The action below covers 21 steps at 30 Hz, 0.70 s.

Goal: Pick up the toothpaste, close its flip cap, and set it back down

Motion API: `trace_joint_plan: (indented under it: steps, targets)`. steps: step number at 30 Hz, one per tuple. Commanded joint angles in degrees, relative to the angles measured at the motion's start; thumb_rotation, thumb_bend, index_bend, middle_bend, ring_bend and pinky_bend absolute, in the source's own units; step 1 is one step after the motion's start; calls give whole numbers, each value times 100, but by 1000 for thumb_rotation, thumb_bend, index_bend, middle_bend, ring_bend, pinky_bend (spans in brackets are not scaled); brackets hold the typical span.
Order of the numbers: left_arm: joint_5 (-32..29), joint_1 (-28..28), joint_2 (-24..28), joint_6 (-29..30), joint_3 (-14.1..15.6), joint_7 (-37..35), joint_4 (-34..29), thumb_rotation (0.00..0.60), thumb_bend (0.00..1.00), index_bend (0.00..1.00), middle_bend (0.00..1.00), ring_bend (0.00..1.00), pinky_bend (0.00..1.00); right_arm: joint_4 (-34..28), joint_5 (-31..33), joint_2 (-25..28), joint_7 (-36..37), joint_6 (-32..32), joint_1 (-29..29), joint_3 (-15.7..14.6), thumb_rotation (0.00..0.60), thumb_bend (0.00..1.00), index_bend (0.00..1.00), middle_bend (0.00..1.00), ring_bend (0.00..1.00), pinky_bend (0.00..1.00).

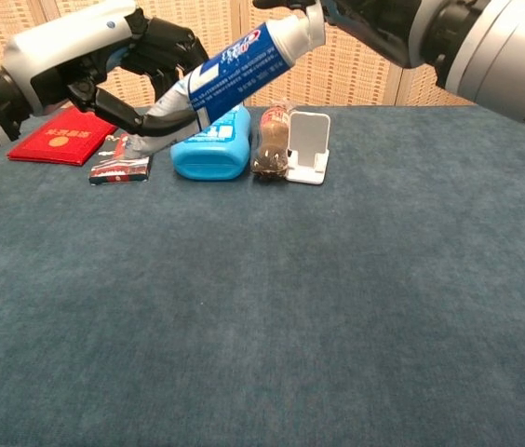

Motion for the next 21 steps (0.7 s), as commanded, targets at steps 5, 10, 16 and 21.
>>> trace_joint_plan:
  steps: [5, 10, 16, 21]
  targets:
    - [-63, -32, -14, -53, -50, 18, -35, 600, 621, 741, 840, 773, 564, 32, 79, -69, -44, -55, 79, 25, 73, 0, 0, 0, 0, 0]
    - [-174, -37, 7, -151, -65, -155, -108, 600, 621, 741, 840, 774, 565, 63, 68, -117, -63, -16, 101, 18, 72, 0, 0, 0, 0, 0]
    - [-216, -11, 20, -160, -63, -297, -49, 600, 622, 742, 841, 773, 566, 89, 51, -100, -39, 73, 55, -23, 70, 0, 0, 0, 0, 0]
    - [-254, -11, 63, -204, -74, -474, -124, 600, 622, 744, 843, 775, 568, 135, 55, -149, -99, 61, 93, -26, 68, 0, 0, 0, 0, 0]
